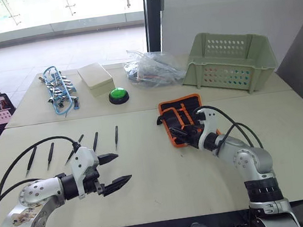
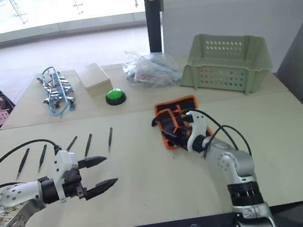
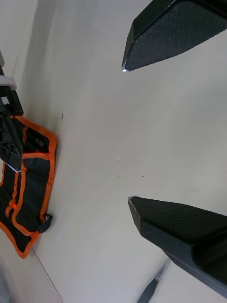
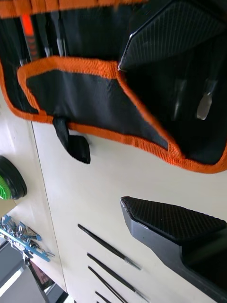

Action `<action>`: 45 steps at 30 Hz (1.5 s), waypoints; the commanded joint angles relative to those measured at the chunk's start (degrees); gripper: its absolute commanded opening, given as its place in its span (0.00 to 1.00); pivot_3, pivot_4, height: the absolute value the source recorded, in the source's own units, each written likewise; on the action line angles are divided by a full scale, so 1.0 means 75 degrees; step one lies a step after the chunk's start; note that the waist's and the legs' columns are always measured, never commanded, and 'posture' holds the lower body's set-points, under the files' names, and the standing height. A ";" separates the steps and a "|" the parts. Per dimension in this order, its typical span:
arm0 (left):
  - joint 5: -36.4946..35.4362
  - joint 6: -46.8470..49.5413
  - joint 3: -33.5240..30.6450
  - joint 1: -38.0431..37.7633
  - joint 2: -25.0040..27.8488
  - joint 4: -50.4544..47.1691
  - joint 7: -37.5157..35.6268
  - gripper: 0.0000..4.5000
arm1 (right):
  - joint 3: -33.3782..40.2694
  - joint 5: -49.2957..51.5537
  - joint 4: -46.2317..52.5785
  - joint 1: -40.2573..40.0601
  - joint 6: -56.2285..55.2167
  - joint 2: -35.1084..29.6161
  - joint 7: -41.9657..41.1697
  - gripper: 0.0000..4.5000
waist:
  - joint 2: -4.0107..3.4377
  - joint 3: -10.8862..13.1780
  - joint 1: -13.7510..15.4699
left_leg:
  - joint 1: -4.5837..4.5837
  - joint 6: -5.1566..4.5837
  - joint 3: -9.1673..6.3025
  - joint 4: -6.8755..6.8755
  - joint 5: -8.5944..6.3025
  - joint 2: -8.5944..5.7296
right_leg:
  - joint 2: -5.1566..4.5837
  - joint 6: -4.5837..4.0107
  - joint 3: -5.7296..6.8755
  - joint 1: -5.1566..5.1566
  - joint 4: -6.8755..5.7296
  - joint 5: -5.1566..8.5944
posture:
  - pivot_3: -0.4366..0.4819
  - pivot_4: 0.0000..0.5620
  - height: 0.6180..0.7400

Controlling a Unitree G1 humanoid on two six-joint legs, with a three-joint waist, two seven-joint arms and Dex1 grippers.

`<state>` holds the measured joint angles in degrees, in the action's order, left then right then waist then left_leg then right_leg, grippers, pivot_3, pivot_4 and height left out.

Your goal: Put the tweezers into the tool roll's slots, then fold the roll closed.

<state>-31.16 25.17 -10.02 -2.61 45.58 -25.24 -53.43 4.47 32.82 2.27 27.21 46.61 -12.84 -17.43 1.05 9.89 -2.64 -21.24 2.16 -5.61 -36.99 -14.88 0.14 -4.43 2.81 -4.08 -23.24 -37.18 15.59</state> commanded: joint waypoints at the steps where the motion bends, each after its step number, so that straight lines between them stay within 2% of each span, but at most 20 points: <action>1: -0.0013 -0.0194 -0.0274 -0.0092 -0.0043 -0.0229 0.0068 1.00 | 0.0066 -0.0141 -0.0012 0.0068 -0.0164 0.0001 0.0008 0.64 | 0.0000 0.0000 0.0022 | -0.0001 0.0001 -0.0001 -0.0001 0.0000 -0.0001 | 0.0000 0.0000 0.0000 0.0001 0.0001 0.0000 | 0.48 0.27 1.00; 2: -0.0009 -0.0208 -0.0304 -0.0109 -0.0038 -0.0232 0.0077 1.00 | 0.0093 -0.0142 -0.0030 0.0085 -0.0155 0.0015 0.0012 0.59 | 0.0000 0.0000 0.0021 | -0.0002 0.0002 -0.0001 -0.0001 0.0001 -0.0001 | -0.0001 0.0000 0.0001 0.0001 0.0001 0.0000 | 0.48 0.27 1.00; 8: 0.0297 -0.0394 -0.0290 -0.0416 0.0134 -0.0068 -0.0038 1.00 | 0.0312 -0.0111 -0.0265 0.0350 -0.0142 0.0046 0.0046 0.12 | 0.0000 0.0000 -0.0023 | 0.0001 0.0002 -0.0001 0.0001 0.0001 0.0003 | 0.0004 0.0000 0.0000 -0.0002 -0.0002 0.0000 | 0.48 0.27 1.00; 10: 0.0389 -0.0423 -0.0248 -0.0424 0.0137 -0.0013 -0.0056 1.00 | 0.0366 -0.0101 -0.0276 0.0372 -0.0164 0.0068 0.0041 0.01 | 0.0000 0.0000 -0.0019 | 0.0001 0.0002 -0.0001 0.0002 0.0001 0.0004 | 0.0005 0.0000 0.0001 -0.0002 -0.0003 0.0000 | 0.48 0.27 1.00; 12: 0.0700 -0.0503 -0.0013 -0.0319 0.0292 0.0166 -0.0157 1.00 | 0.0326 -0.0083 -0.0266 0.0410 -0.0142 0.0092 -0.0021 0.01 | 0.0000 0.0000 -0.0018 | 0.0000 0.0002 -0.0001 0.0001 0.0001 0.0003 | 0.0004 0.0000 0.0001 -0.0001 -0.0003 0.0000 | 0.48 0.27 1.00; 15: 0.0662 -0.0655 0.0179 0.0192 0.0450 0.0621 -0.0645 1.00 | -0.0027 -0.0123 -0.0267 0.0698 0.0041 0.0020 -0.0329 0.01 | -0.0001 0.0001 -0.0017 | 0.0000 0.0004 -0.0001 0.0001 0.0002 0.0002 | 0.0004 -0.0001 0.0001 -0.0002 -0.0003 0.0000 | 0.48 0.27 1.00; 19: 0.1044 -0.1315 0.0628 0.1931 0.0726 0.2131 -0.1551 1.00 | -0.0731 -0.0078 -0.0084 0.1297 0.0651 -0.0346 -0.1069 0.01 | -0.0001 0.0001 -0.0006 | -0.0001 0.0019 -0.0009 -0.0001 0.0015 0.0003 | 0.0010 -0.0007 0.0014 -0.0003 -0.0008 -0.0005 | 0.48 0.27 1.00; 25: 0.1952 -0.2515 0.1616 0.3409 0.0673 0.3742 -0.2528 1.00 | -0.1657 0.0038 0.1025 0.1117 0.1366 -0.1245 -0.2055 0.01 | -0.0002 -0.0001 -0.0018 | -0.0009 0.0014 -0.0017 0.0000 0.0013 -0.0004 | 0.0005 -0.0008 0.0018 -0.0004 -0.0003 -0.0006 | 0.48 0.27 1.00; 27: 0.2418 -0.3229 0.1964 0.3991 0.0431 0.4465 -0.2586 1.00 | -0.1813 0.0122 0.1509 0.0976 0.1575 -0.1543 -0.2287 0.01 | -0.0002 -0.0001 -0.0046 | -0.0031 0.0012 -0.0021 0.0000 0.0011 -0.0003 | 0.0006 -0.0008 0.0021 -0.0018 -0.0011 -0.0006 | 0.48 0.27 1.00; 31: 0.3342 -0.4614 0.2585 0.5121 -0.0125 0.5827 -0.2521 1.00 | -0.1928 0.0242 0.2172 0.0724 0.1873 -0.2034 -0.2594 0.01 | 0.0004 -0.0004 -0.0001 | -0.0170 0.0011 -0.0037 -0.0111 0.0011 -0.0013 | 0.0004 -0.0006 0.0032 -0.0142 -0.0105 -0.0007 | 0.48 0.27 1.00; 35: 0.3735 -0.5248 0.2864 0.6208 -0.0807 0.7052 -0.2446 1.00 | -0.1959 0.0290 0.2607 0.0469 0.2094 -0.2281 -0.2717 0.01 | 0.0008 -0.0004 0.0011 | -0.0173 0.0012 -0.0042 -0.0138 0.0013 -0.0024 | -0.0002 -0.0001 0.0033 -0.0136 -0.0106 -0.0009 | 0.48 0.27 1.00; 39: 0.4557 -0.6357 0.3386 0.7352 -0.1421 0.8420 -0.2262 1.00 | -0.1926 0.0440 0.3079 0.0205 0.2354 -0.2281 -0.2589 0.01 | 0.0011 -0.0005 0.0004 | -0.0166 0.0010 -0.0047 -0.0148 0.0015 -0.0025 | 0.0002 -0.0001 0.0033 -0.0134 -0.0113 -0.0009 | 0.48 0.27 1.00; 45: 0.5302 -0.7350 0.3786 0.8277 -0.2038 0.9899 -0.1894 1.00 | -0.1879 0.0332 0.3199 0.0081 0.2419 -0.2297 -0.2358 0.01 | 0.0011 -0.0005 -0.0028 | -0.0166 0.0008 -0.0051 -0.0155 0.0014 -0.0027 | 0.0002 0.0000 0.0032 -0.0136 -0.0118 -0.0009 | 0.48 0.27 1.00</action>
<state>7.33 -27.63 18.13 57.70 30.78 47.28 -68.75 -10.57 35.01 24.03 27.81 64.42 -30.02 -35.69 1.14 9.85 -2.85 -22.49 2.21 -5.99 -38.15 -14.77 -0.07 -4.42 2.81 -3.83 -24.26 -38.06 15.52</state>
